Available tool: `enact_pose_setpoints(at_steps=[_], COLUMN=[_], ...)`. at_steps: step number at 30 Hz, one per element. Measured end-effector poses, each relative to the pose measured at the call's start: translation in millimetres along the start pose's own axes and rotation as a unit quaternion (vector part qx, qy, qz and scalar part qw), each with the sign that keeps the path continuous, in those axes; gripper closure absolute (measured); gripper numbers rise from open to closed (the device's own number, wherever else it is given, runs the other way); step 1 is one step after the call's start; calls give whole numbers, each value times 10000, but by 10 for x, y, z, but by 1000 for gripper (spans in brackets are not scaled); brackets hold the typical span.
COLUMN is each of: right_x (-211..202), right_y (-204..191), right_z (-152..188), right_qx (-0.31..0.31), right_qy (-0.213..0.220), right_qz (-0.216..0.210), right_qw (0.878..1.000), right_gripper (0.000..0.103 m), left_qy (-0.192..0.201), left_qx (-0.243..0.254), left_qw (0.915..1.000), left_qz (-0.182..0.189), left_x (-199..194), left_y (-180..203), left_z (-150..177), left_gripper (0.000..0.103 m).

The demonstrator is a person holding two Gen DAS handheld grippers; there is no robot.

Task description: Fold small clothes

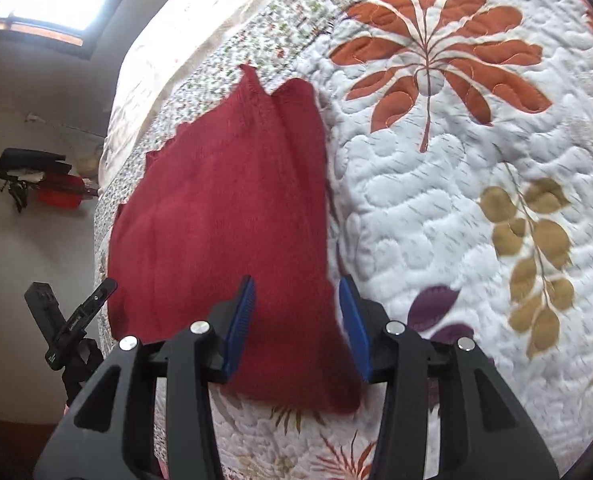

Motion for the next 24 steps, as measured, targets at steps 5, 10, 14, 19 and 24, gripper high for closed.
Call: enact_pose_setpoints(at_steps=[5,10,14,19,24], right_x=[205,354,411,430,442], right_y=[101,152,113,136,170], right_z=[-52,-38,-40,-38,-35], right_qx=[262,431,492,522,574], right_qy=[-144,-263,-266,-206,-184], right_qz=[-199,-434,-506,-395,-368], right_qw=[9994,9978,9972,9976,9975], right_gripper=[60,68,84,85,85], left_qy=[-202,-271,-287,-293,-297], left_qx=[-99,-160,-101,-94,-70], left_qw=[9997,9995,9995,9995,9995], left_qz=[-26,45,51,96,100], left_x=[192,301,322,332,342], left_y=[-33,-92,-84,-108,-105], left_z=[74,149,154,164,168], left_gripper=[56,56,56,56,56])
Point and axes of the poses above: each gripper's, at about its wrist camera, not at the fingertips, and x roughly the way its jaws point, y to its right, z to its underside, the point moved 7 cm from there along x, roughly the way its jaws point, and after that the axes turned 7 degrees about x, right-handed, at the moved point
